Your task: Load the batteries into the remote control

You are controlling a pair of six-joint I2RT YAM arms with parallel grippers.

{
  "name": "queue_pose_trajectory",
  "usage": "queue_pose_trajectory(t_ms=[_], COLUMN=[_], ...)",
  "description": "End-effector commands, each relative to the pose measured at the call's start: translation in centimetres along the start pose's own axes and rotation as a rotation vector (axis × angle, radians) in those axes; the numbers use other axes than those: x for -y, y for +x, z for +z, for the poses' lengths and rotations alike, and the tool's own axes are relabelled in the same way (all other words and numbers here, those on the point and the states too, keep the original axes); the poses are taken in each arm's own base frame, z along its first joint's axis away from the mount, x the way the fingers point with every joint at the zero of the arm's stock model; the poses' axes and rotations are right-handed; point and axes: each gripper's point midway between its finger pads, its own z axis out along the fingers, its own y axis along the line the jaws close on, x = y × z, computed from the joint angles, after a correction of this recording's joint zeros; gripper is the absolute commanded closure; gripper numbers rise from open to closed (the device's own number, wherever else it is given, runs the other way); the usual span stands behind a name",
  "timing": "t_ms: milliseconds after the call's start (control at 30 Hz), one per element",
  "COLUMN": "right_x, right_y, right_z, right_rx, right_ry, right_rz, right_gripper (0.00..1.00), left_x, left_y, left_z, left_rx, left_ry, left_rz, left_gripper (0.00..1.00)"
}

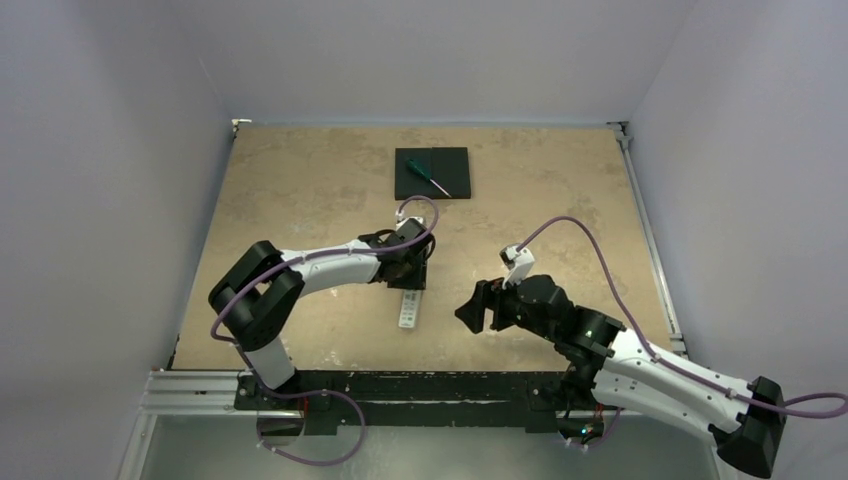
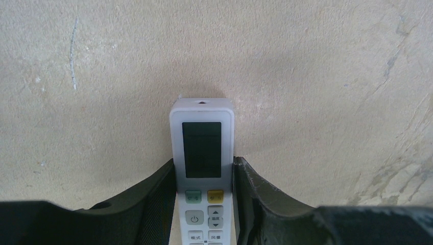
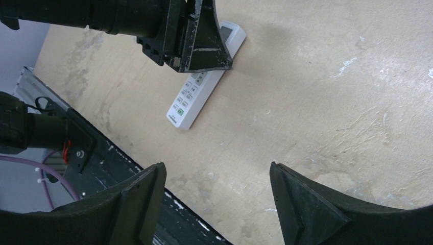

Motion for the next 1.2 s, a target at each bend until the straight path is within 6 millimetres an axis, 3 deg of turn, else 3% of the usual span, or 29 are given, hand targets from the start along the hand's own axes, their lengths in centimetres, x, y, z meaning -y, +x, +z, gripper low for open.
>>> queue_pose_trajectory(t_ms=[0,333,600,733,800,967,1033,1067,1167], right_x=[0.1,0.3,0.0,-0.5,-0.7,-0.7,-0.6,-0.5,-0.3], right_y=[-1.0,-1.3,-2.4,-3.2,-3.4,-3.7,-4.1,-4.1,-4.3], right_z=[0.6,0.7,0.0,-0.7,-0.9,-1.2,-1.4,-1.4,-1.5], right_rx=[0.046,0.058,0.074,0.088,0.092,0.087,0.090,0.085,0.065], right_ry=[0.015,0.029,0.041,0.034,0.025,0.039,0.059,0.069,0.106], right_rz=[0.008,-0.002,-0.005,0.006,0.013,0.019,0.016,0.013,0.007], right_gripper=[0.17,0.15,0.13,0.13,0.13,0.12,0.11,0.06,0.01], left_x=[0.2,1.2,1.7,2.0,2.1,1.8,1.3,1.1,0.7], left_y=[-1.2,-2.1,-3.5,-4.2,-4.5,-4.8,-4.9,-5.0,-5.2], left_z=[0.2,-0.8,-2.9,-4.4,-5.3,-7.7,-8.7,-9.3,-10.9], left_rx=[0.038,0.078,0.137,0.169,0.189,0.230,0.246,0.255,0.285], left_ry=[-0.051,-0.103,-0.120,-0.111,-0.103,-0.095,-0.096,-0.096,-0.080], left_rz=[0.028,0.073,0.084,0.083,0.083,0.096,0.097,0.097,0.084], left_gripper=[0.88,0.60,0.39,0.36,0.28,0.26,0.15,0.10,0.02])
